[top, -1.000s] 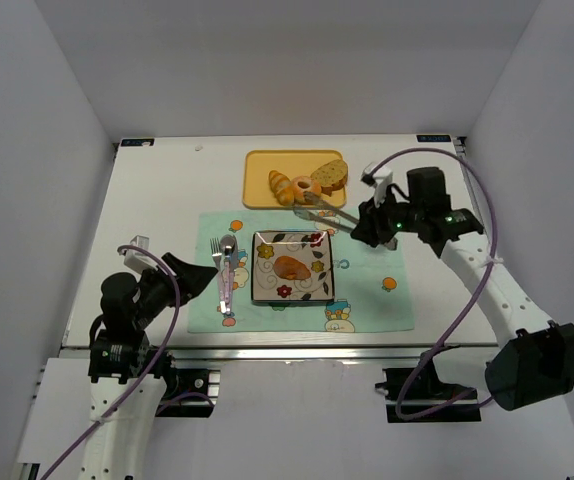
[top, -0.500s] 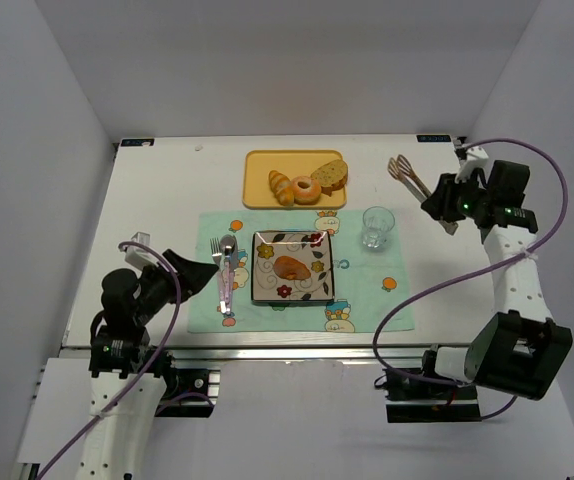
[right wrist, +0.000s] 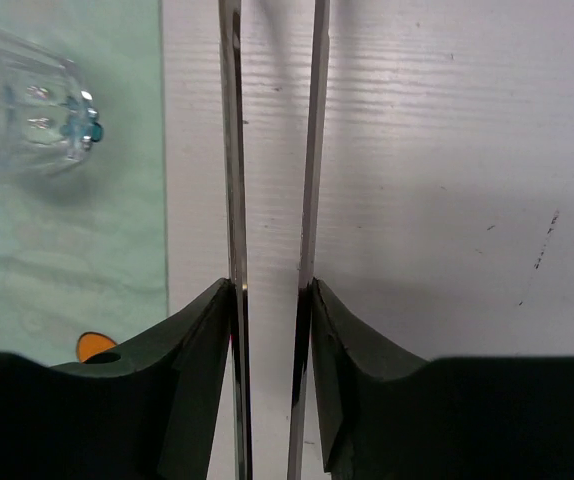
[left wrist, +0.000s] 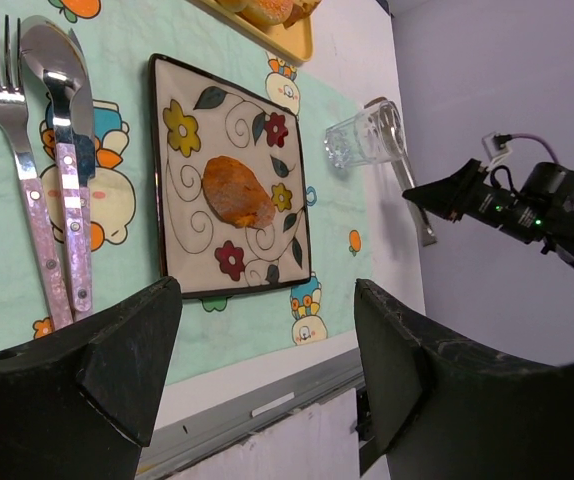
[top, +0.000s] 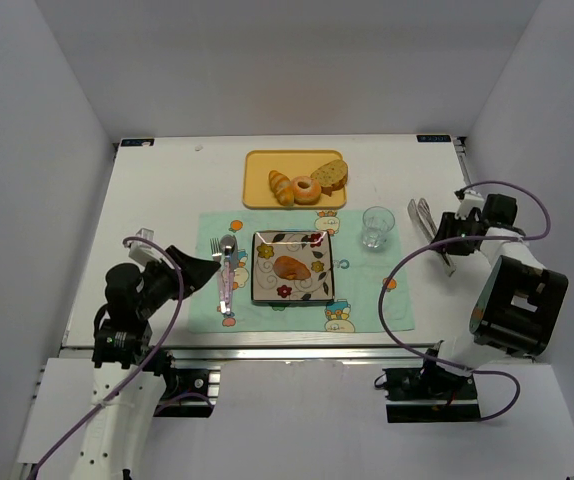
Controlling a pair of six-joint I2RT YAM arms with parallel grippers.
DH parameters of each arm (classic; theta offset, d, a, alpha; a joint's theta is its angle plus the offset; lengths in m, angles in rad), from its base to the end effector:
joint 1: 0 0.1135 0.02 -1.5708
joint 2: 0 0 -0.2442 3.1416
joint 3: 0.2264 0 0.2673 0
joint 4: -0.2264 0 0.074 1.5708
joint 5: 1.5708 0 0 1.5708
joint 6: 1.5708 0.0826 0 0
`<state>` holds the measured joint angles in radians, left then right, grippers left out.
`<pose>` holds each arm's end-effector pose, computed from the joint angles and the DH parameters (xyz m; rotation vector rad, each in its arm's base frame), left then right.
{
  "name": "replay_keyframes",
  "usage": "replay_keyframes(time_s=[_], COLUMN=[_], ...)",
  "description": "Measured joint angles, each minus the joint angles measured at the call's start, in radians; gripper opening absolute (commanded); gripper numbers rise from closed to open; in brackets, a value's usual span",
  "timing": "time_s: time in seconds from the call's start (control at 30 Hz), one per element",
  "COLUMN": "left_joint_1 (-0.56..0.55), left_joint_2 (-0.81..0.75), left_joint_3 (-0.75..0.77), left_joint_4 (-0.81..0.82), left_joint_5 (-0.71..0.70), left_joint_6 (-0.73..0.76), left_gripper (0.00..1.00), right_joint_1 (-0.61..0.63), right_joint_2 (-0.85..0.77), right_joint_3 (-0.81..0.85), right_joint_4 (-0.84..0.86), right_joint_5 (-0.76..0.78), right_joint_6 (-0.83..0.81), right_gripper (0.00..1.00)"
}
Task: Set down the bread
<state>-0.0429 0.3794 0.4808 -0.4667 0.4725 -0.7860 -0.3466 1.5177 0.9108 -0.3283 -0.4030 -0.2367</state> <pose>0.1823 -0.0455 0.2373 -0.4176 1.9850 -0.9955 0.3348 -0.0865 0.1374 -0.0294 2.4185 0.2439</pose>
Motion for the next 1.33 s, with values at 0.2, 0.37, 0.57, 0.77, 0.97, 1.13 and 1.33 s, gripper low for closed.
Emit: replay_keyframes(time_s=[0.2,0.37,0.57,0.77,0.97,1.13,1.33], left_joint_1=[0.0,0.0,0.0,0.0,0.0,0.0,0.0], left_joint_2=[0.013,0.013,0.013,-0.003,-0.028,-0.029,-0.029], left_joint_3=[-0.002,-0.017,-0.018,-0.017,-0.018,-0.017,-0.017], left_joint_4=[0.019,0.034,0.034,0.016,0.016,0.019,0.022], left_joint_5=[0.007,0.011,0.013,0.009,0.009,0.009,0.008], left_joint_6=[0.0,-0.002,-0.001,0.0,-0.002,-0.002,-0.002], left_gripper=[0.8,0.8,0.8,0.8,0.8,0.79,0.8], right_joint_1=[0.0,0.0,0.0,0.0,-0.007,-0.008,-0.008], right_joint_2=[0.058,0.067,0.068,0.12,0.069,-0.097,-0.188], right_joint_3=[-0.075,-0.093,-0.087,0.069,0.219,0.228,0.299], right_joint_4=[0.048,0.093,0.094,-0.097,-0.216,-0.229,-0.22], right_joint_5=[0.066,0.098,0.116,0.15,0.14,0.083,0.016], right_joint_6=[-0.056,-0.105,-0.143,-0.156,-0.187,-0.157,-0.04], right_gripper=[0.57,0.67,0.89,0.89,0.89,0.89,0.9])
